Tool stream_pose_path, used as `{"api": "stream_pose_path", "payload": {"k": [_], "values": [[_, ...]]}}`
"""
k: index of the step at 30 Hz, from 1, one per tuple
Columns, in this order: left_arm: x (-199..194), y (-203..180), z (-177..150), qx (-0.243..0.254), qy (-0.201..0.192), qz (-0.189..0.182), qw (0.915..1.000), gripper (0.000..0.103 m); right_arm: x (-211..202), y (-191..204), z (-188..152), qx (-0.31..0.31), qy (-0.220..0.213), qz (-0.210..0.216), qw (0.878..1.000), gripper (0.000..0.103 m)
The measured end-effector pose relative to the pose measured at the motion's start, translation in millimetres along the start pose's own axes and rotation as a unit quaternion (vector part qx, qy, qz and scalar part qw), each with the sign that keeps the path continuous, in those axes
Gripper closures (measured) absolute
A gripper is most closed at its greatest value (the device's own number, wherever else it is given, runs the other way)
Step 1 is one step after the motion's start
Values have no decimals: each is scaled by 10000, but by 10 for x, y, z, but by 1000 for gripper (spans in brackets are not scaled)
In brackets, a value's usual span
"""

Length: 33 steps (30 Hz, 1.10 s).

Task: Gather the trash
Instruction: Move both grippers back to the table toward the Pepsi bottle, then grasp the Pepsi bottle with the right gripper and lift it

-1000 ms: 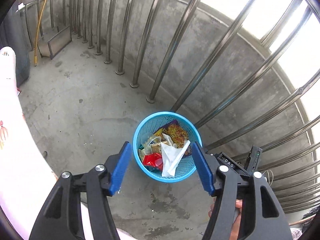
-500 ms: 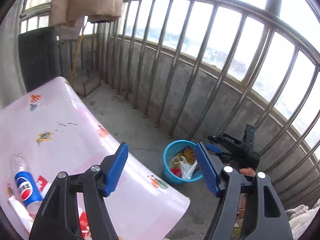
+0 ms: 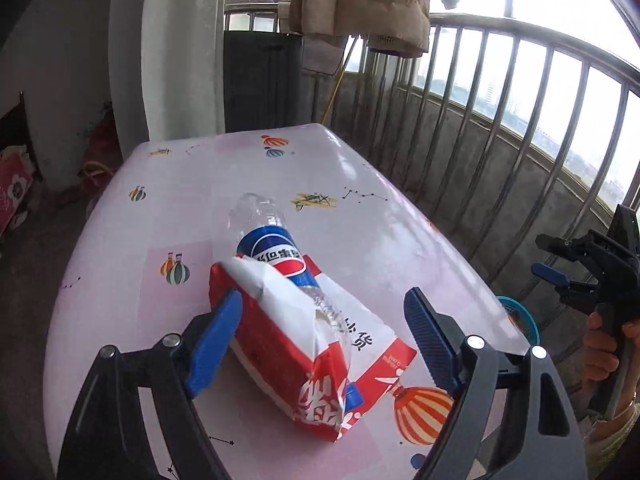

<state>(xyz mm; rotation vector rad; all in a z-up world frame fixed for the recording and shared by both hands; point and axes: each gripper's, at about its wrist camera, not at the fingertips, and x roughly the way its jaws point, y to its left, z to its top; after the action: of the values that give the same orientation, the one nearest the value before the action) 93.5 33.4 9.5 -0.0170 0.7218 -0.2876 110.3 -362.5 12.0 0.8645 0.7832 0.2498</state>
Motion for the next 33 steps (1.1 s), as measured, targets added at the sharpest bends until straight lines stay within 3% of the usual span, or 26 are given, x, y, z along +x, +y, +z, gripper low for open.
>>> {"api": "stream_pose_path", "payload": {"k": [8,14,25,33], "values": [[56,310,-241,-567,174,-126,9982,22,702,673,-308,-722,1185,492,9891,46],[10,481,-355,-943,141,-396,9947,22,1148,1071,-591,-1148,1922,467,9735,42],[-29,714,-567,-1442,77,-705,9870,22,1689,1326,-871,-1224,2510,174,9600,42],[-25,763,-616,-1545,75,-765,9850,22,1743,1422,-930,-1211,2737,205,9539,41]]}}
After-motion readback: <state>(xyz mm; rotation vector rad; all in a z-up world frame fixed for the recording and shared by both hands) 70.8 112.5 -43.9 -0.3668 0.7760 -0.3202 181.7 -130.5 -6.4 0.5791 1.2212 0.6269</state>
